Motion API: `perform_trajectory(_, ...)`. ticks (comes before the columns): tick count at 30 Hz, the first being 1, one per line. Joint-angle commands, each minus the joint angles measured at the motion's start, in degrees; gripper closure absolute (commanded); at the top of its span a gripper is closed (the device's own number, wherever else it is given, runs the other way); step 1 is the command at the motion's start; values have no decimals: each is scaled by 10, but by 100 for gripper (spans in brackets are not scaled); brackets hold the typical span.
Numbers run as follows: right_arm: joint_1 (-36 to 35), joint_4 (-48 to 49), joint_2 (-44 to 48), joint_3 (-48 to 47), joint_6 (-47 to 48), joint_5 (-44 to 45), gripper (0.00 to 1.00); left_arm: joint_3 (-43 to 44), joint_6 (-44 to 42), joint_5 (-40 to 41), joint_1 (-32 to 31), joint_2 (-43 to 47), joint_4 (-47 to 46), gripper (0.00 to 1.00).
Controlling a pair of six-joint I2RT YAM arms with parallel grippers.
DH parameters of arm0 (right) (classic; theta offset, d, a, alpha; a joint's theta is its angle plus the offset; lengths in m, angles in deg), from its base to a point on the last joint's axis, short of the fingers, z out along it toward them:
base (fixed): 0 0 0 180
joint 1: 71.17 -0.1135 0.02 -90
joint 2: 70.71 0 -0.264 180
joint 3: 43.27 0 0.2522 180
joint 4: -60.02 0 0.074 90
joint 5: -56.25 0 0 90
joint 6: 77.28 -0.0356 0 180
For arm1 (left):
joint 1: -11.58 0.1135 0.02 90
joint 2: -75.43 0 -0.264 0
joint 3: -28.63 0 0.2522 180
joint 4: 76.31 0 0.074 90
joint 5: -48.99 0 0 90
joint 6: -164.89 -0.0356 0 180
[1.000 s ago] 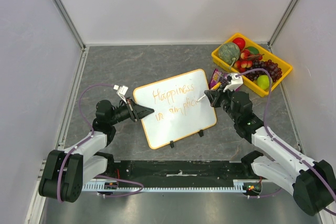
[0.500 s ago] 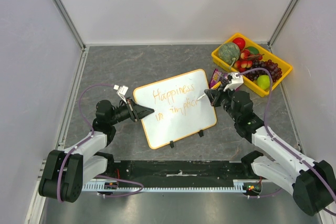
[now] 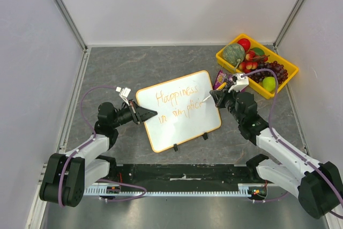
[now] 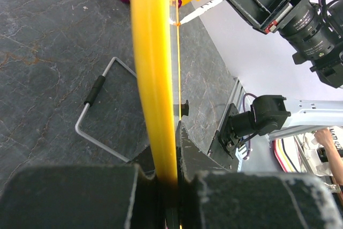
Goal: Write a sentence on the whiteboard
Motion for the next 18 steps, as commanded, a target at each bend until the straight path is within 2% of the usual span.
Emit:
perform_trajectory(1,6,-28,1,-17,23,48,100,-15,-100,9,-1,-6,32,98)
perform_trajectory(18,9,-16,21,-51,10,5,100,-15,-102,9,-1,-6,32,98)
